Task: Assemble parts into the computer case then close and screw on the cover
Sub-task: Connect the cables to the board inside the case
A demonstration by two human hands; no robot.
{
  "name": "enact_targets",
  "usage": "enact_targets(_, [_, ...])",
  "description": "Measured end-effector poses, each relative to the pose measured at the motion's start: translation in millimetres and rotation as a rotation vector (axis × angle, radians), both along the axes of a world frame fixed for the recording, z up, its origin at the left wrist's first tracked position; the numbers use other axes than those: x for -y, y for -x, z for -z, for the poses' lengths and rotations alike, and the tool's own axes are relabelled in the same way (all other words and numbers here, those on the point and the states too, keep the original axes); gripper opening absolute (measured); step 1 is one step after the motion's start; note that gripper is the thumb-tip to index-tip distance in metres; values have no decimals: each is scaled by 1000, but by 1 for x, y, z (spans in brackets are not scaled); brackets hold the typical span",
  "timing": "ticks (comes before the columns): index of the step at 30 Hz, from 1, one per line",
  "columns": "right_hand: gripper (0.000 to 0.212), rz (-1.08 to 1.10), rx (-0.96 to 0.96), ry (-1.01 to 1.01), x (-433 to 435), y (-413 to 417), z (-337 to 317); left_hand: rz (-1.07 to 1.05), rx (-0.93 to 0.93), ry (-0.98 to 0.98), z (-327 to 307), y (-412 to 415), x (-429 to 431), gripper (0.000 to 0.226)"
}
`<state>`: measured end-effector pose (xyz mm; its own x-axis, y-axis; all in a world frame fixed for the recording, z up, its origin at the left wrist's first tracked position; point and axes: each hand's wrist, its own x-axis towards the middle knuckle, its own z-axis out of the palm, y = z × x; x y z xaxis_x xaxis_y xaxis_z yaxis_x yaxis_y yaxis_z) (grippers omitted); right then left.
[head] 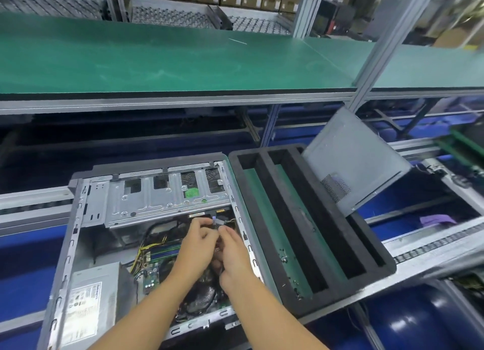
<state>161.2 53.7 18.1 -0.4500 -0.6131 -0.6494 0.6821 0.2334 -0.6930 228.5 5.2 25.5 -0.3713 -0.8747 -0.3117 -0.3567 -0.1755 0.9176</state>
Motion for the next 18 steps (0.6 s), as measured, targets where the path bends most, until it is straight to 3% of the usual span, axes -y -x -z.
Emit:
enact_targets(2, [19, 30, -37, 5, 2, -1, 0, -107, -165, -218, -2, 4, 3, 18])
enact_targets(6, [21, 80, -49, -20, 6, -1, 6, -291, -273, -364, -8, 15, 6, 18])
enact_targets(12, [16, 150, 67, -25, 12, 3, 10, -401, -257, -380, -3, 25, 9, 19])
enact_targets(18, [20, 110, 26, -57, 22, 7, 9, -391, -205, -330, -4, 22, 19, 13])
